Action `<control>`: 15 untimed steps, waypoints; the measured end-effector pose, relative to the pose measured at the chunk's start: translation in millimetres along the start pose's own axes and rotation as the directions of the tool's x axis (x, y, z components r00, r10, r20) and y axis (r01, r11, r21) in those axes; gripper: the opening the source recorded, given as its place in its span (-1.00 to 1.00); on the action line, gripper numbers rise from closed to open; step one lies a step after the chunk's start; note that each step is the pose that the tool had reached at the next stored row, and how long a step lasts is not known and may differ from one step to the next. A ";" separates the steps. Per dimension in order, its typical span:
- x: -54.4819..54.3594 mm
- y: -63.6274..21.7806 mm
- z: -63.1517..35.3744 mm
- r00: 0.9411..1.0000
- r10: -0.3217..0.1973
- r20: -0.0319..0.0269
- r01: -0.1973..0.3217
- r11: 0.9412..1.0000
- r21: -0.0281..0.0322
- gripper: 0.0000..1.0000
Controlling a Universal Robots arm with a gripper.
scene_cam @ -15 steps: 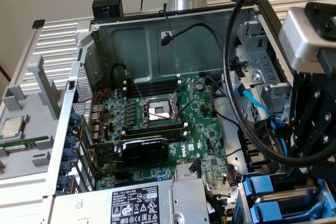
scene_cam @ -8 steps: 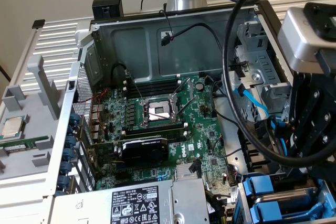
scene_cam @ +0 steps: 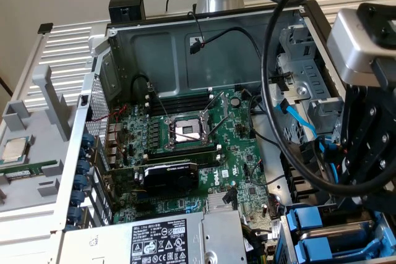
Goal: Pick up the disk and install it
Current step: 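Insert the first disk wire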
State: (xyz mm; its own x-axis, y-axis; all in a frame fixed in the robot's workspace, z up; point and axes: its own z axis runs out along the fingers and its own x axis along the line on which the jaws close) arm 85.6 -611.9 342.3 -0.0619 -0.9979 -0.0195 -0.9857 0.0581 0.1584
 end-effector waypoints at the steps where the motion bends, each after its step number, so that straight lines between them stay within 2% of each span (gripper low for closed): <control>1: 0.0 0.1 0.2 1.000 0.000 0.000 0.000 1.000 0.000 -0.67; 15: -1.6 0.6 1.1 1.000 0.000 0.000 0.000 1.000 0.000 -0.67</control>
State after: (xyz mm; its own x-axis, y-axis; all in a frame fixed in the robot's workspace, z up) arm 84.9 -610.2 341.4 -0.0620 -0.9979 -0.0198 -0.9857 0.0581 0.1584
